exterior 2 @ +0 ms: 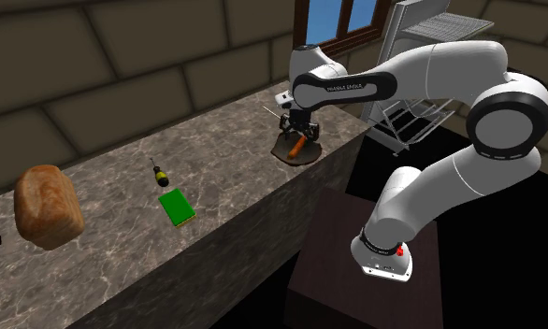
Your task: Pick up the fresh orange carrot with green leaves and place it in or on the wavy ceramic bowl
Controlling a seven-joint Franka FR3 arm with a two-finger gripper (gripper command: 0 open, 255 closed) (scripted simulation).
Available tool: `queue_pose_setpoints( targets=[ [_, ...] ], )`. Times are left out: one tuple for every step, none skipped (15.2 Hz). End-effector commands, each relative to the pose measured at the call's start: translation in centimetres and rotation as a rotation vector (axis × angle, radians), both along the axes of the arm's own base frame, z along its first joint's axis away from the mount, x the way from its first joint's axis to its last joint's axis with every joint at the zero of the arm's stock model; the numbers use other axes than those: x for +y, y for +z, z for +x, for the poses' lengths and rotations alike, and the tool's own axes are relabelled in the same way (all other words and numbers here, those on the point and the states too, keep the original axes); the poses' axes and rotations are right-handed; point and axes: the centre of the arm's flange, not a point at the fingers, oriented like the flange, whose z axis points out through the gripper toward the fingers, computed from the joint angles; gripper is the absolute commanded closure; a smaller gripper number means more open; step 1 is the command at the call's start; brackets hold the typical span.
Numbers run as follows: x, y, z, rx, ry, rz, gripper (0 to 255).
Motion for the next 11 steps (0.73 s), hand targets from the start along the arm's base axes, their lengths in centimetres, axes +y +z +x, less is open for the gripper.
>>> queue_pose_setpoints(
  targets=[
    [-0.1,1.3,0.0,0.0,0.0,0.0,0],
    [-0.1,2.6,0.1,0.0,0.0,0.0,0],
    [-0.2,4.0,0.1,0.0,0.0,0.0,0],
    [-0.2,5.0,0.1,0.0,0.0,0.0,0],
    [-0.2,5.0,0.1,0.0,0.0,0.0,0],
    [-0.2,5.0,0.1,0.0,0.0,0.0,0],
    [-0.2,5.0,0.1,0.0,0.0,0.0,0],
    [-0.2,5.0,0.1,0.0,0.0,0.0,0],
    [-0.2,5.0,0.1,0.0,0.0,0.0,0],
    [-0.2,5.0,0.1,0.0,0.0,0.0,0],
    [-0.2,5.0,0.1,0.0,0.0,0.0,0]
  ],
)
